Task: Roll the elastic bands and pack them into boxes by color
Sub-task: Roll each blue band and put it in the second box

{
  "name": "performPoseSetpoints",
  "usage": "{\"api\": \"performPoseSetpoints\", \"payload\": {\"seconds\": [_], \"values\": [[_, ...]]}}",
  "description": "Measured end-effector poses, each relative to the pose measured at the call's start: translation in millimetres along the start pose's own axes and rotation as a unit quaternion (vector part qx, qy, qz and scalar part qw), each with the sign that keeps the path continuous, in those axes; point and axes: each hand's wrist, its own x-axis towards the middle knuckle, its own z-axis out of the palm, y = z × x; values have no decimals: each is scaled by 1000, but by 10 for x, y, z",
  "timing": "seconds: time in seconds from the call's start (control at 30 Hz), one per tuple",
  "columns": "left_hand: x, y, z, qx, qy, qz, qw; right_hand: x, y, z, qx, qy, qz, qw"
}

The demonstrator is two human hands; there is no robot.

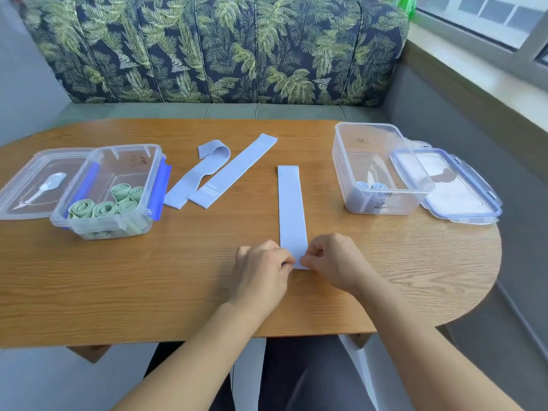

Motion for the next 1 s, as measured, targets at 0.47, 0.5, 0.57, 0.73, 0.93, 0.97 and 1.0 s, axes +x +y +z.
{"api": "performPoseSetpoints", "payload": {"seconds": [0.47, 0.5, 0.57, 0.73, 0.93, 0.97, 1.0], "values": [[-63, 74, 41, -45, -10, -36, 998, -275, 0, 210, 59, 124, 66, 988], [-63, 72, 39, -42, -13, -34, 998, -276, 7, 210, 56, 122, 64, 989], [-56, 76, 32, -31, -21, -28, 999, -286, 24, 211, 49, 124, 53, 990], [-32, 68, 11, -11, -29, -6, 1000, -374, 97, 266, 4, 174, -46, 984], [21, 30, 11, -9, -51, -7, 999, -343, 193, 289, 10, 159, -96, 982], [25, 26, 10, -13, -53, -9, 998, -322, 196, 276, 8, 156, -98, 983], [29, 21, 11, -17, -55, -10, 998, -305, 196, 262, 6, 152, -99, 983]]}}
